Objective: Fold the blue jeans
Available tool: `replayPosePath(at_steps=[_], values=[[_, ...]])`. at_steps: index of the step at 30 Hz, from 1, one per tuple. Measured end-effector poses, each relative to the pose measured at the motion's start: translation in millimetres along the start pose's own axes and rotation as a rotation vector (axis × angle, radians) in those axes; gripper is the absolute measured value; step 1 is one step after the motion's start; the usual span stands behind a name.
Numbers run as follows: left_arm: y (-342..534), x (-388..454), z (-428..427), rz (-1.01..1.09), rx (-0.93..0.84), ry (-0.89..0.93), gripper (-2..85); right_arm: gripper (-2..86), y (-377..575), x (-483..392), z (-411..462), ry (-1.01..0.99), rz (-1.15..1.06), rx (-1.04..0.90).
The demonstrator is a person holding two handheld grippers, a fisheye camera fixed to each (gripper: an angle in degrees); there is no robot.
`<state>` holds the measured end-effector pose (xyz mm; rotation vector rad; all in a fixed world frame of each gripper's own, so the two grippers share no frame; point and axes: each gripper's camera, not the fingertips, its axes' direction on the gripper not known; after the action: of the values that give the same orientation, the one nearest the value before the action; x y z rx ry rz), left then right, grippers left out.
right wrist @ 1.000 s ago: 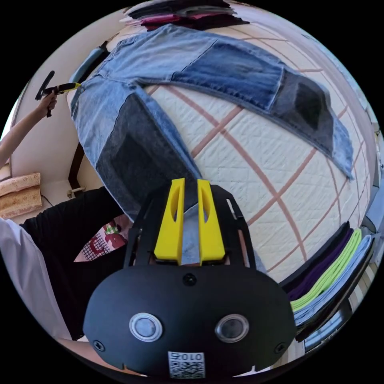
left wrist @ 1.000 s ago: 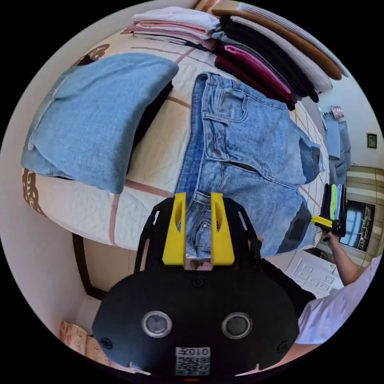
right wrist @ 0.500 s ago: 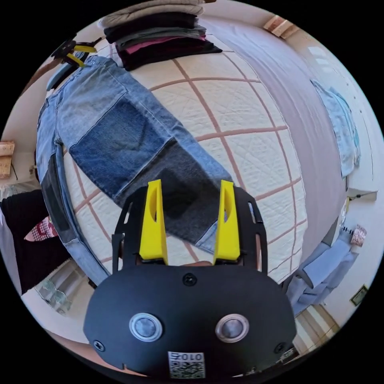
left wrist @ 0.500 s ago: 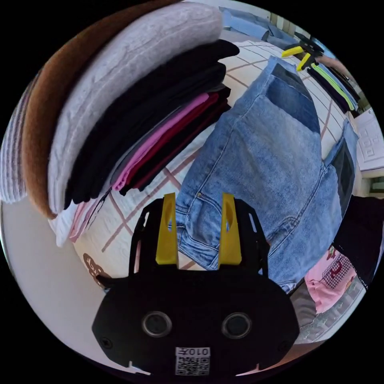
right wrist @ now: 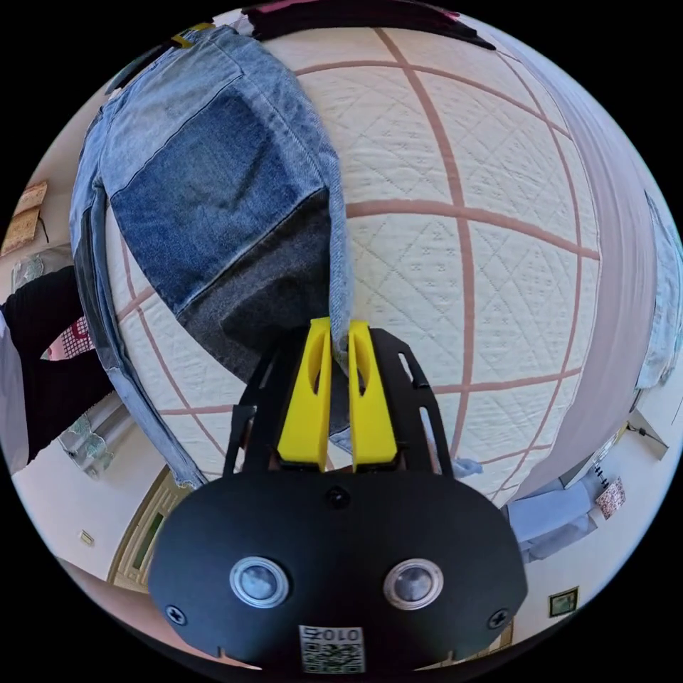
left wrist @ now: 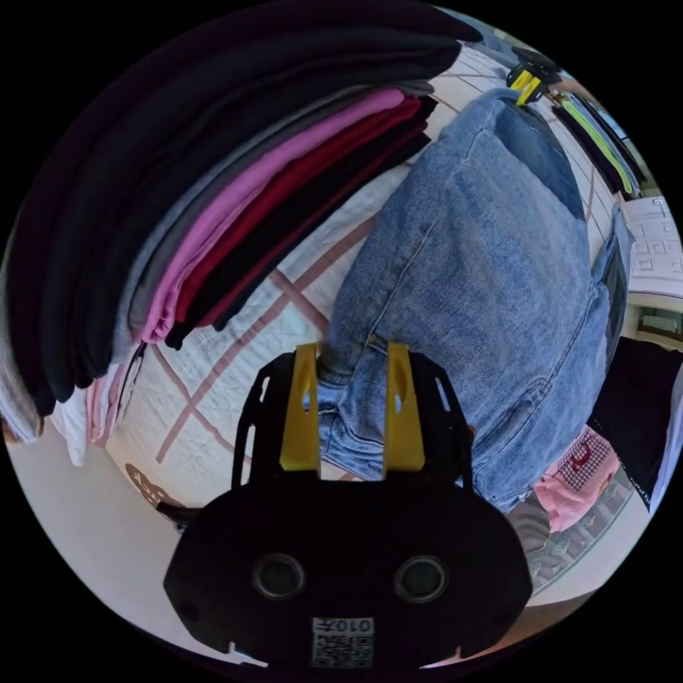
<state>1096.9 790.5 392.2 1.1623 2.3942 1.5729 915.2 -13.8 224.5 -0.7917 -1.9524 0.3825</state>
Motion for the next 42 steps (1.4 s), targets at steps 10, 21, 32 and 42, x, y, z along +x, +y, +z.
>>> replayPosePath(at_steps=[10,21,32,42], values=[[76.8,74.8,-128.3,-0.193,0.192,-0.122,6.5,3.9,132.5,-133.0,-64.5,0.177,0.249,0.194],[191.2,253.9,-147.1,-0.413,0.038,-0.055,2.8,3.9,204.1,-430.3,107.5,-0.167,0.526,0.052],[150.5,286.0,-138.5,-0.227,-0.235,-0.049,2.4,5.9,222.0,-443.9,187.4,-0.393,0.577,0.077],[124.5,317.2,-170.3,-0.138,-0.459,0.008,6.1,7.7,368.6,-453.8,213.7,-0.345,1.246,0.306]])
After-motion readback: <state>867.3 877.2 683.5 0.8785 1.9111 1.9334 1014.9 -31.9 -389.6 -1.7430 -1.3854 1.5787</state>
